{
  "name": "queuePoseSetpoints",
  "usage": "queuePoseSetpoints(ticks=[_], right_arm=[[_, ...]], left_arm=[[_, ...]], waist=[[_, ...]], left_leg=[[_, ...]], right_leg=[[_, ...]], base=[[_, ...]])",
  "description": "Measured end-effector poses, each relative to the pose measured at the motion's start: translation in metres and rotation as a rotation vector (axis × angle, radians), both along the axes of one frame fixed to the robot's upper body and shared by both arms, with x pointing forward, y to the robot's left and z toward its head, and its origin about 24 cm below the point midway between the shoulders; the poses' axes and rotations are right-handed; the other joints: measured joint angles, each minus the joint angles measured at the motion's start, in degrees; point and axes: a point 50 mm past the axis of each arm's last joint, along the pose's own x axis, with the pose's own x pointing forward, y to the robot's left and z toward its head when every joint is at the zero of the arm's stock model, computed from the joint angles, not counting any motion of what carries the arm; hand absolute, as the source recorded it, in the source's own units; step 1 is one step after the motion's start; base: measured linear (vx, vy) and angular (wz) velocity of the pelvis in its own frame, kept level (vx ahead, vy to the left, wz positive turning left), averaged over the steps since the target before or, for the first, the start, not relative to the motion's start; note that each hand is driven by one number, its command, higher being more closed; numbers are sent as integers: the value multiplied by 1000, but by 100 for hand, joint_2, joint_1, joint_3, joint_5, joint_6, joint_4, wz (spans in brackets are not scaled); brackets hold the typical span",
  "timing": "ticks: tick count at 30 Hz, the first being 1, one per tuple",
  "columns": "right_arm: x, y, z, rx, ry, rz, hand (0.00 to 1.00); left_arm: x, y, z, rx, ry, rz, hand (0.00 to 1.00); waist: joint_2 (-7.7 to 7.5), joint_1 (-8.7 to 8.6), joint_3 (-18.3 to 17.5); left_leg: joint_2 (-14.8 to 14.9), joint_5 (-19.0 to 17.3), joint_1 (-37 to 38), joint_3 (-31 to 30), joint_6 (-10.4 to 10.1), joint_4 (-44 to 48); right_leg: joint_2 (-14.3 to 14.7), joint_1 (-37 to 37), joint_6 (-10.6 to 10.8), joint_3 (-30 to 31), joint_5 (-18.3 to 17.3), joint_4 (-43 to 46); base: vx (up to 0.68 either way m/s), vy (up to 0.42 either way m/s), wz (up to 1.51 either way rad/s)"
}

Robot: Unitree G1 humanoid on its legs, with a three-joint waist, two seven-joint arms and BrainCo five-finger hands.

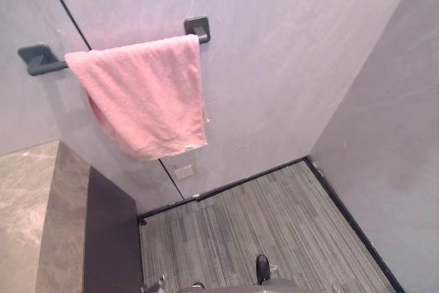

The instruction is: Organize washtable

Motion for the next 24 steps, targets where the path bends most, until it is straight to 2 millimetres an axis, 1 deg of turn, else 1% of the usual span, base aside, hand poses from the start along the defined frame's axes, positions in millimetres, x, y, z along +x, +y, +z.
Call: queuePoseSetpoints(ticks=[1, 2, 3, 4, 5, 6, 7, 8, 9, 10, 11, 13, 14, 15, 16, 17, 18, 19, 20, 21, 22, 23, 24], right_arm=[[-2, 1, 0, -1, 16, 28, 0], [-4, 4, -1, 2, 44, 92, 0], [-6, 9, -1, 5, 72, 168, 0], [-5, 11, -2, 5, 80, 206, 0], [-2, 17, -3, 11, 91, 277, 0], [-3, 18, -3, 4, 103, 305, 0], [-3, 19, -3, 3, 114, 322, 0], [-7, 22, -4, 9, 137, 348, 0], [-6, 24, -4, 12, 138, 363, 0], [5, 26, -4, 5, 126, 428, 0], [22, 23, -3, -20, 101, 489, 0], [77, 12, 5, -125, 17, 663, 0], [89, 9, 9, -158, 2, 711, 0], [108, 4, 16, -221, -29, 799, 0], [113, 1, 18, -250, -33, 833, 0], [118, 0, 20, -275, -36, 883, 0], [119, 2, 20, -272, -34, 896, 0], [118, 4, 19, -267, -30, 899, 0], [115, 3, 18, -259, -21, 891, 0], [108, 5, 14, -233, 1, 878, 0], [104, 5, 12, -222, 14, 874, 0], [95, 5, 10, -203, 38, 856, 0], [85, 7, 7, -178, 66, 841, 0]], left_arm=[[-5, 0, 0, 2, 19, -14, 0], [-9, 0, -1, 7, 40, -37, 0], [-7, 1, 0, 19, 51, -109, 0], [-5, 2, 0, 29, 49, -147, 0], [0, 0, 1, 36, 37, -203, 0], [4, 3, 2, 54, 26, -233, 0], [6, 6, 3, 64, 23, -247, 0], [8, 13, 5, 90, 25, -278, 0], [8, 17, 6, 99, 30, -287, 0], [11, 23, 7, 113, 31, -323, 0], [16, 23, 7, 116, 22, -345, 0], [31, 14, 7, 97, -12, -435, 0], [34, 11, 7, 91, -18, -448, 0], [38, 6, 7, 77, -30, -470, 0], [39, 4, 6, 67, -34, -474, 0], [38, 1, 5, 46, -36, -487, 0], [36, -1, 4, 35, -32, -488, 0], [36, -1, 4, 29, -33, -491, 0], [35, 1, 4, 27, -32, -485, 0], [34, 2, 4, 24, -32, -472, 0], [34, 2, 4, 24, -33, -467, 0], [34, 4, 4, 28, -32, -464, 0], [34, 8, 5, 40, -31, -465, 0]], waist=[[-22, 3, 11], [-47, -6, 28], [-56, -11, 29], [-68, -1, 27], [66, 34, -12], [66, -3, -8], [14, -16, 1], [-135, 8, -36], [-237, 36, -64], [-388, 156, -125], [-342, 189, -150], [-45, 173, -18], [13, 198, 34], [150, 281, 144], [193, 297, 179], [219, 307, 205], [267, 295, 185], [177, 279, 212], [158, 257, 214], [129, 227, 216], [85, 245, 226], [-21, 231, 279], [-111, 133, 321]], left_leg=[[22, -12, 10, 68, 14, 13], [39, -67, -10, 150, 36, 104], [73, -130, -103, 144, 74, 283], [85, -146, -141, 130, 114, 338], [229, -132, -248, 114, 149, 412], [273, -79, -414, -49, 93, 539], [264, -62, -448, -182, 84, 578], [221, -27, -474, -429, 33, 614], [181, 3, -480, -508, -11, 607], [142, 49, -580, -592, -84, 618], [219, 93, -726, -695, -151, 656], [488, 277, -1006, -980, -274, 717], [531, 308, -1038, -1010, -295, 719], [598, 337, -1115, -1115, -328, 764], [623, 358, -1144, -1166, -336, 796], [636, 486, -1172, -1207, -353, 772], [578, 827, -1132, -1156, -340, 523], [536, 1077, -1054, -1130, -359, 223], [474, 1257, -922, -1039, -378, -165], [395, 1149, -917, -803, -253, -80], [333, 1057, -947, -702, -156, 92], [238, 782, -1050, -487, -66, 630], [206, 447, -1177, -293, 115, 1340]], right_leg=[[-2, -16, 6, 37, 4, 10], [3, -100, 48, 110, -35, 156], [7, -193, 148, 117, -129, 344], [5, -229, 233, 134, -203, 415], [85, -388, 329, 74, -439, 846], [84, -780, 41, -46, -1165, 2417], [48, -809, 68, -67, -1518, 2979], [-37, -587, 273, -52, -1984, 3382], [-81, -451, 317, -22, -2141, 3277], [-86, -296, 148, -42, -2298, 2848], [30, -221, -105, -142, -2171, 2502], [307, -67, -212, -414, -1711, 1847], [354, -35, -255, -437, -1632, 1752], [429, 53, -299, -531, -1540, 1626], [449, 94, -324, -608, -1523, 1596], [452, 154, -333, -773, -1520, 1586], [410, 193, -378, -951, -1549, 1616], [352, 177, -400, -1069, -1566, 1619], [242, 92, -479, -1363, -1602, 1649], [120, 18, -526, -1572, -1638, 1756], [19, -14, -546, -1676, -1667, 1846], [-220, -72, -553, -1927, -1732, 2008], [-452, -74, -508, -2220, -1794, 2164]], base=[[-12, 12, -49], [-31, 14, -26], [-39, 17, -13], [-42, 21, 9], [-23, -5, 36], [-12, -23, 58], [32, -122, 95], [31, -106, 83], [25, -231, 72], [-15, -166, 36], [-40, -214, 45], [-77, -120, 42], [-146, -113, 25], [-131, -83, 23], [-147, -82, 49], [-117, -84, 73], [-121, -77, 84], [-150, -75, 103], [-111, -20, 108], [-90, -2, 106], [-41, 36, 107], [-55, 58, 124], [-98, 92, 161]])
